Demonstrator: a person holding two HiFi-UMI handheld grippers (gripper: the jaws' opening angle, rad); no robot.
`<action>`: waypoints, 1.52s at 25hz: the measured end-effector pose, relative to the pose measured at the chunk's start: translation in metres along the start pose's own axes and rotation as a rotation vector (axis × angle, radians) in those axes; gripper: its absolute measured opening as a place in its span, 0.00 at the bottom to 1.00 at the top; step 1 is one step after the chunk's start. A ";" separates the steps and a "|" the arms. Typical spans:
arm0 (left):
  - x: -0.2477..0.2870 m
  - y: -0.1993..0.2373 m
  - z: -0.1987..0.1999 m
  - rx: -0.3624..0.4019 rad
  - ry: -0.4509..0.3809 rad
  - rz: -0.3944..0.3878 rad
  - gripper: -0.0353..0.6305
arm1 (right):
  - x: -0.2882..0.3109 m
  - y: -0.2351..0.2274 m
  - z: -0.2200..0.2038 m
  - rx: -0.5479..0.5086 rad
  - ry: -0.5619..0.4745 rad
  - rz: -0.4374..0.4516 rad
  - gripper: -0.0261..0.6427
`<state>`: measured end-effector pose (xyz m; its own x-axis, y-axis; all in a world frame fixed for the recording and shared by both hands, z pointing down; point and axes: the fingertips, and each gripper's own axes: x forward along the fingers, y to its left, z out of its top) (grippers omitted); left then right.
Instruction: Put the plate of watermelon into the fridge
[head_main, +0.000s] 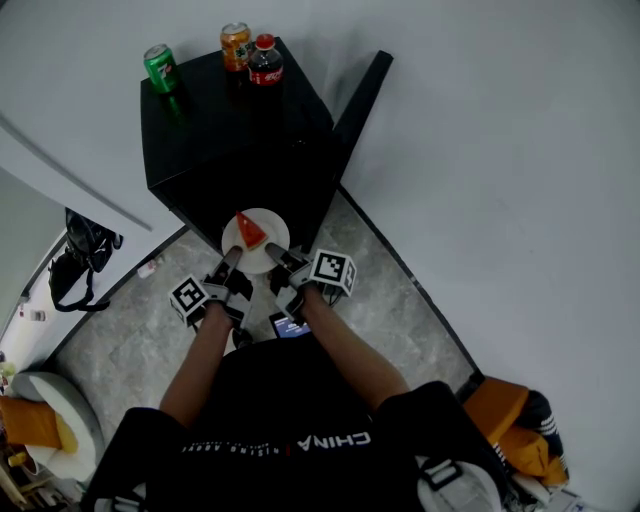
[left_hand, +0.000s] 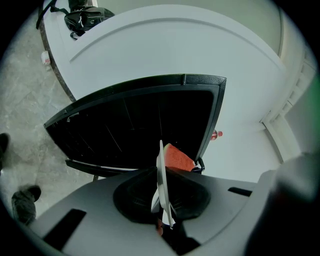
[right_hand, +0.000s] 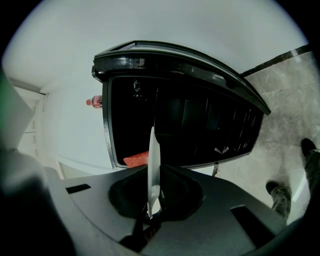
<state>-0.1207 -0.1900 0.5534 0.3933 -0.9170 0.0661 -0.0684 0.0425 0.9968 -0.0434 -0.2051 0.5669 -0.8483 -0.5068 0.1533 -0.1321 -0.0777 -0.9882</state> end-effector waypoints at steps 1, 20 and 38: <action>0.000 0.001 -0.001 -0.008 -0.004 0.003 0.11 | 0.000 0.000 0.000 0.000 0.000 0.002 0.08; 0.057 0.052 0.014 0.110 -0.040 0.024 0.11 | 0.053 -0.066 0.075 0.043 -0.080 0.016 0.09; 0.124 0.173 0.076 0.010 -0.228 0.031 0.11 | 0.162 -0.158 0.123 -0.008 -0.030 -0.031 0.09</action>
<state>-0.1535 -0.3261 0.7308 0.1739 -0.9812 0.0839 -0.0871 0.0695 0.9938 -0.0969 -0.3802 0.7477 -0.8283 -0.5294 0.1833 -0.1621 -0.0868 -0.9830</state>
